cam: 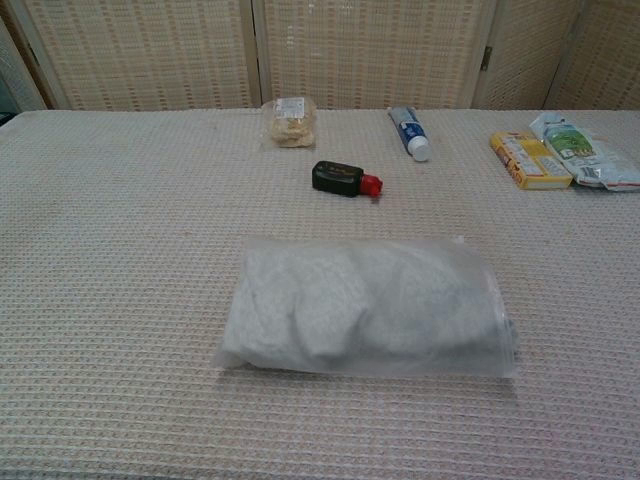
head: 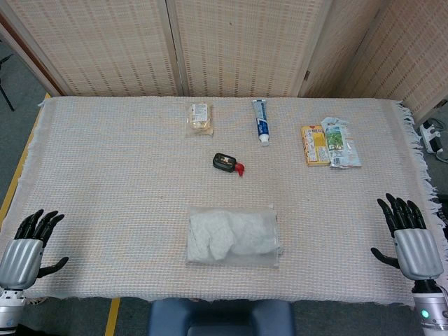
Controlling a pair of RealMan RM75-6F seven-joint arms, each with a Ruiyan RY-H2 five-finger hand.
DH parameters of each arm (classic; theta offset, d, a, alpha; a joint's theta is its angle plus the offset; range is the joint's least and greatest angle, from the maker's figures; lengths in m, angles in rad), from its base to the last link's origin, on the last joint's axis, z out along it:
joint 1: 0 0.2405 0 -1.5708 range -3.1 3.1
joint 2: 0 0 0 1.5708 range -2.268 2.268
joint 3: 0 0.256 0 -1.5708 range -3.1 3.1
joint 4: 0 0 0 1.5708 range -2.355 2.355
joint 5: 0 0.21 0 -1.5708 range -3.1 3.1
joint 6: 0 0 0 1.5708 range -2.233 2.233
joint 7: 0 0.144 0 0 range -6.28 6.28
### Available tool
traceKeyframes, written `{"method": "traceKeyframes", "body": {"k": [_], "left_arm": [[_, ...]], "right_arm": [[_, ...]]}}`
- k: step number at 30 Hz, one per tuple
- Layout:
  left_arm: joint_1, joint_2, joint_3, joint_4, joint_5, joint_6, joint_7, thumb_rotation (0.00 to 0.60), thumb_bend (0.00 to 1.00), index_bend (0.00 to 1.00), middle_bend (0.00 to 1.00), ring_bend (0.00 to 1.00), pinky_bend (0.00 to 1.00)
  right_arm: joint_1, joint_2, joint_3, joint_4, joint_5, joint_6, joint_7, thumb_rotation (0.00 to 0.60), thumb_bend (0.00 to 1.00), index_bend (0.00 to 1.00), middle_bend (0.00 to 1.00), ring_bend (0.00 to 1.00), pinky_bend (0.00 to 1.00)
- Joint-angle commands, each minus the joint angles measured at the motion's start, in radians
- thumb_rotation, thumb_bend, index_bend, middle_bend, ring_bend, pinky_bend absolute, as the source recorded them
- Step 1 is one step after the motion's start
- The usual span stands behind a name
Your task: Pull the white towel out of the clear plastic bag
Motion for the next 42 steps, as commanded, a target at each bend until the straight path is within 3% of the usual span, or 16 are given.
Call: {"method": "traceKeyframes", "body": {"k": [1,7,11,14,16,19,22,27,32,42], "left_arm": [[0.000,0.003,0.005,-0.005,0.005,-0.004,-0.006,0.600,0.18,0.18,0.17,0.06,0.14],[-0.007,-0.007,0.025,-0.006,0.045,-0.010,-0.033,0.600,0.18,0.18,0.18,0.06,0.17],[-0.017,-0.045,0.049,0.010,0.122,0.007,-0.087,0.600,0.18,0.19,0.27,0.14,0.32],[-0.014,-0.114,0.051,0.053,0.158,0.036,-0.072,0.600,0.18,0.25,0.56,0.44,0.53],[-0.017,-0.162,0.052,0.072,0.164,0.031,-0.045,0.600,0.18,0.30,0.85,0.72,0.73],[-0.032,-0.221,0.059,0.110,0.211,0.040,-0.041,0.600,0.18,0.38,0.99,0.88,0.86],[-0.056,-0.267,0.079,0.144,0.271,0.035,-0.040,0.600,0.18,0.44,1.00,0.96,0.94],[-0.103,-0.347,0.081,0.208,0.308,-0.010,-0.025,0.600,0.18,0.48,1.00,1.00,1.00],[-0.140,-0.426,0.085,0.277,0.312,-0.049,-0.052,0.600,0.19,0.50,1.00,1.00,1.00],[-0.174,-0.606,0.099,0.456,0.361,0.024,-0.158,0.600,0.22,0.53,1.00,1.00,1.00]], "right_arm": [[0.002,-0.002,0.000,-0.001,0.001,-0.005,-0.004,0.600,0.03,0.00,0.00,0.00,0.00],[-0.002,0.002,-0.003,-0.004,-0.004,0.004,-0.003,0.600,0.03,0.00,0.00,0.00,0.00],[-0.012,0.009,-0.004,-0.004,-0.006,0.018,0.000,0.600,0.03,0.00,0.00,0.00,0.00],[-0.019,0.012,0.002,-0.004,0.008,0.028,-0.005,0.600,0.03,0.00,0.00,0.00,0.00],[-0.021,0.011,0.005,-0.003,0.023,0.024,-0.025,0.600,0.03,0.00,0.00,0.00,0.00],[-0.018,0.007,0.009,-0.008,0.029,0.018,-0.034,0.600,0.03,0.00,0.00,0.00,0.00],[-0.015,0.000,0.007,-0.005,0.029,0.012,-0.045,0.600,0.03,0.00,0.00,0.00,0.00],[-0.013,-0.005,0.008,-0.005,0.041,0.001,-0.058,0.600,0.03,0.00,0.00,0.00,0.00],[-0.009,-0.011,0.015,-0.002,0.058,-0.010,-0.069,0.600,0.03,0.00,0.00,0.00,0.00],[0.003,-0.021,0.022,0.000,0.086,-0.037,-0.088,0.600,0.03,0.00,0.00,0.00,0.00]]}}
